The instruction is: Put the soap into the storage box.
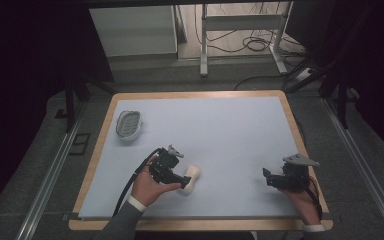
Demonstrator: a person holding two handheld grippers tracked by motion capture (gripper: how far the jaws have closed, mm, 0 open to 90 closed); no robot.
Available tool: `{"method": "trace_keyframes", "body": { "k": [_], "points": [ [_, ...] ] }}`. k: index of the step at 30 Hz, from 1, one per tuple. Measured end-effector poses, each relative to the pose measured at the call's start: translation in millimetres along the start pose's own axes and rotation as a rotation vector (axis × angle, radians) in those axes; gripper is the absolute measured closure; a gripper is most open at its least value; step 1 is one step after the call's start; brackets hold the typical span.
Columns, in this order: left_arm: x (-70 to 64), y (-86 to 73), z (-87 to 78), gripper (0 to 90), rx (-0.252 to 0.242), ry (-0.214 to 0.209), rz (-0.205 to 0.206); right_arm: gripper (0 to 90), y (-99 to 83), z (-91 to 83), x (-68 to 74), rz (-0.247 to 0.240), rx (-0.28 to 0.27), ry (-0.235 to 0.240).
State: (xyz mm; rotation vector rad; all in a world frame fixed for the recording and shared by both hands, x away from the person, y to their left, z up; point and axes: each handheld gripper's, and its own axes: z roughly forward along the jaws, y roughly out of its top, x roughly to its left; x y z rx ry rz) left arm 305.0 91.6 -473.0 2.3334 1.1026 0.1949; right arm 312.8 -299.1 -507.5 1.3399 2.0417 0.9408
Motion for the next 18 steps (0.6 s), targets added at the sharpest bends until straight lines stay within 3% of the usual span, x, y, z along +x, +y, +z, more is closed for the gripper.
{"method": "trace_keyframes", "body": {
  "k": [18],
  "points": [
    [-8.8,14.9,33.9,21.1,0.112,0.011,-0.004,8.4,-1.0,0.8,-1.3,-0.015,-0.007,-0.007]
  ]
}}
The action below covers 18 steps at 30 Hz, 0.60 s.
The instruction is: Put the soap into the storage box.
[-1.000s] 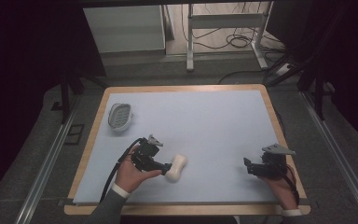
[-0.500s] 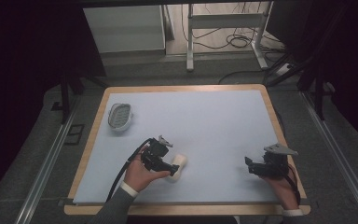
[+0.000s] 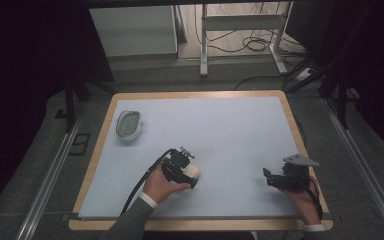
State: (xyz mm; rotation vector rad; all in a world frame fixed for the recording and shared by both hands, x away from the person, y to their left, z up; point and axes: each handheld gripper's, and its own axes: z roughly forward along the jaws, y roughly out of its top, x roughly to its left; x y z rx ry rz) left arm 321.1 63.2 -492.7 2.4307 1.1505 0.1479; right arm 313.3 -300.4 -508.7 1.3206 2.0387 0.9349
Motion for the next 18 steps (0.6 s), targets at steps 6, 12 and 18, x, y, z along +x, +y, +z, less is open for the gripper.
{"method": "trace_keyframes", "body": {
  "k": [6,12,18],
  "points": [
    [-4.5,4.1,8.8,23.3,0.032,0.014,-0.012,8.4,0.2,-0.2,0.8,-0.001,0.002,0.002],
    [-7.0,4.3,15.2,27.8,0.042,0.012,-0.019,8.4,-0.4,-0.1,-0.1,-0.003,-0.001,0.003],
    [-6.9,3.6,17.7,32.0,0.043,0.022,-0.023,8.4,-1.0,0.0,-2.2,0.002,0.003,-0.001]
  ]
}}
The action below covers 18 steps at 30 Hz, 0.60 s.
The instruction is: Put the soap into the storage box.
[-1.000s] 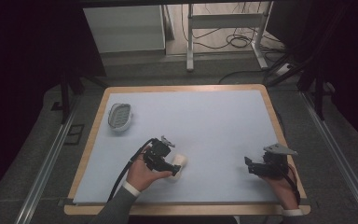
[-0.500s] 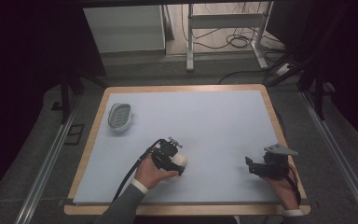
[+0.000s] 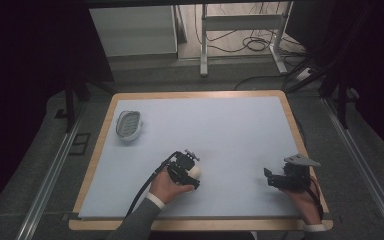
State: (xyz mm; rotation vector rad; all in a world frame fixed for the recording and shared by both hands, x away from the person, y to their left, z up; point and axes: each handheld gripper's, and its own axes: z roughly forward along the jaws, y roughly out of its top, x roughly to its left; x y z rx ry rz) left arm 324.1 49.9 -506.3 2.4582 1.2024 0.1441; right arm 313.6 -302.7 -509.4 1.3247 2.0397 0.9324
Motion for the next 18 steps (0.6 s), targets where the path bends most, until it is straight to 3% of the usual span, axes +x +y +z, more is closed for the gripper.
{"method": "trace_keyframes", "body": {
  "k": [10,15,18],
  "points": [
    [-0.8,0.5,3.7,35.6,0.003,0.009,0.007,8.4,0.3,0.0,0.7,0.002,0.001,0.000],
    [1.4,-0.6,1.5,45.8,0.000,-0.002,0.016,8.5,0.4,-0.8,-0.2,0.004,-0.004,-0.009],
    [2.8,-1.0,1.4,46.9,0.000,-0.009,0.020,8.5,0.4,-0.7,0.1,0.002,-0.003,-0.010]
  ]
}}
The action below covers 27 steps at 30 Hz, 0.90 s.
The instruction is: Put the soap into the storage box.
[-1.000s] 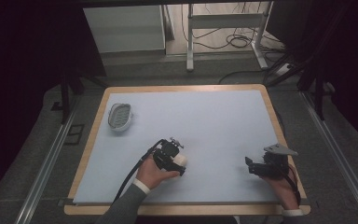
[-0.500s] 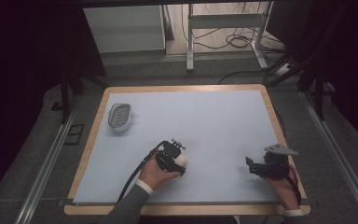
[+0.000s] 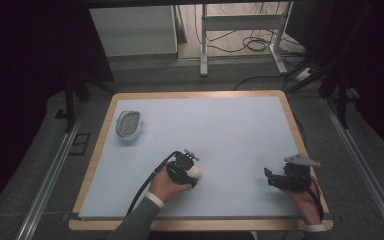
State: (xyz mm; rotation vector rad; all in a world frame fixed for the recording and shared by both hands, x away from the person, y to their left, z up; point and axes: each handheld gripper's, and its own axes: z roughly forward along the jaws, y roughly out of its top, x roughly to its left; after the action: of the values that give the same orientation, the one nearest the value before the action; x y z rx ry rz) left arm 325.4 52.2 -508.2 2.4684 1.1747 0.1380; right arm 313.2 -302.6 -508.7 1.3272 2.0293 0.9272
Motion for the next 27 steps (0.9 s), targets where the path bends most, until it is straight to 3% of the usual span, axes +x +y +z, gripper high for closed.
{"method": "trace_keyframes", "body": {
  "k": [11,20,27],
  "points": [
    [8.7,0.1,-3.7,48.1,0.015,-0.025,0.033,8.5,-0.3,-0.7,-2.2,0.006,-0.002,-0.012],
    [20.3,-2.8,-16.8,48.6,-0.021,-0.028,0.016,8.5,-0.2,-1.2,-2.5,0.010,-0.010,-0.020],
    [20.4,-6.1,-7.2,48.9,-0.013,-0.024,0.015,8.5,-0.4,0.0,-1.7,0.004,-0.006,-0.019]
  ]
}}
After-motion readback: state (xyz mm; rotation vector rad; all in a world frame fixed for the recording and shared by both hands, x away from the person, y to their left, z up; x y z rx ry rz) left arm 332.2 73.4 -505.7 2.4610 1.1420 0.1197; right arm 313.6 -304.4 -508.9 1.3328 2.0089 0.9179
